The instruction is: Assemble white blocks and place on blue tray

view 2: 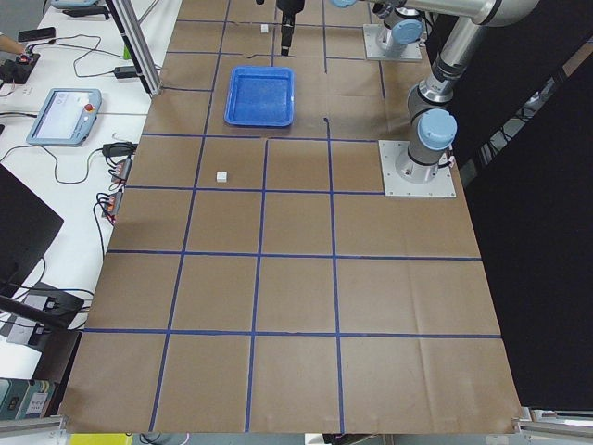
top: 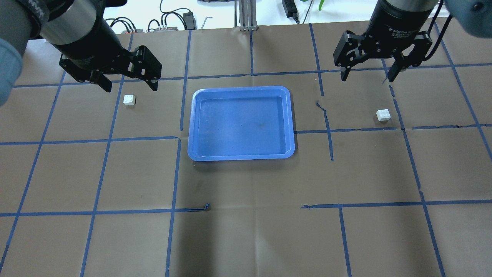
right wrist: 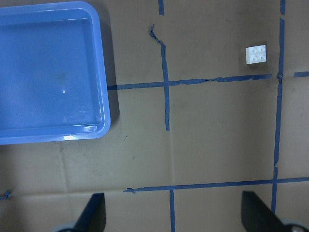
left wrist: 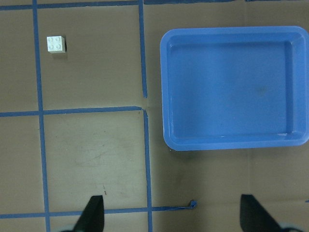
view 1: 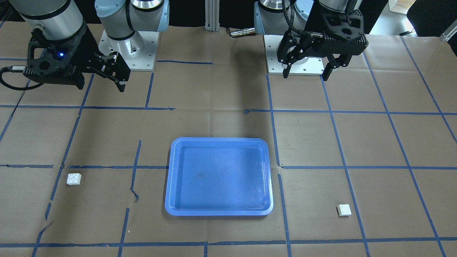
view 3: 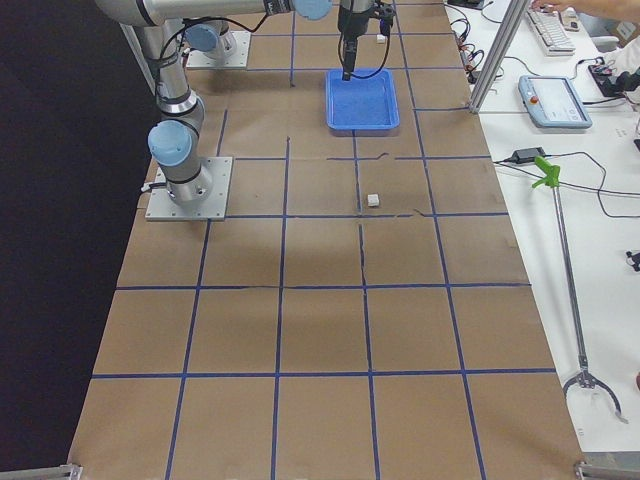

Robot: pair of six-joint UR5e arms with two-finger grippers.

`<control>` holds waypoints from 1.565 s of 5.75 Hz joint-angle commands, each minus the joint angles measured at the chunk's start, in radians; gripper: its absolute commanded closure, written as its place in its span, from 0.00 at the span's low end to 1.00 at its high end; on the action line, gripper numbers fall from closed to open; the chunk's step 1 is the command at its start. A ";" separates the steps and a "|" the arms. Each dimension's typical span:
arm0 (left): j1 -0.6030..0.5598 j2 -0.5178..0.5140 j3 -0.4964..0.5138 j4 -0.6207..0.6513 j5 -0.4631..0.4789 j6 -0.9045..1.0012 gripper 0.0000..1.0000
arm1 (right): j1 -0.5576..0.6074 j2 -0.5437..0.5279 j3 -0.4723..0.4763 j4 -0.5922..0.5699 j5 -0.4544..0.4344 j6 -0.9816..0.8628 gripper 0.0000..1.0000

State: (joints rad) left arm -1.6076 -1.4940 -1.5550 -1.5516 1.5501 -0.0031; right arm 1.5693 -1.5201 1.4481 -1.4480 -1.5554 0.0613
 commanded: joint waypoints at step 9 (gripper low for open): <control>0.228 -0.063 -0.028 -0.010 -0.001 0.131 0.01 | -0.037 0.017 0.005 -0.029 0.001 -0.563 0.00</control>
State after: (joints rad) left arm -1.4481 -1.5304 -1.5780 -1.5584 1.5461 0.0493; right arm 1.5504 -1.5096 1.4520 -1.4589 -1.5560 -0.3261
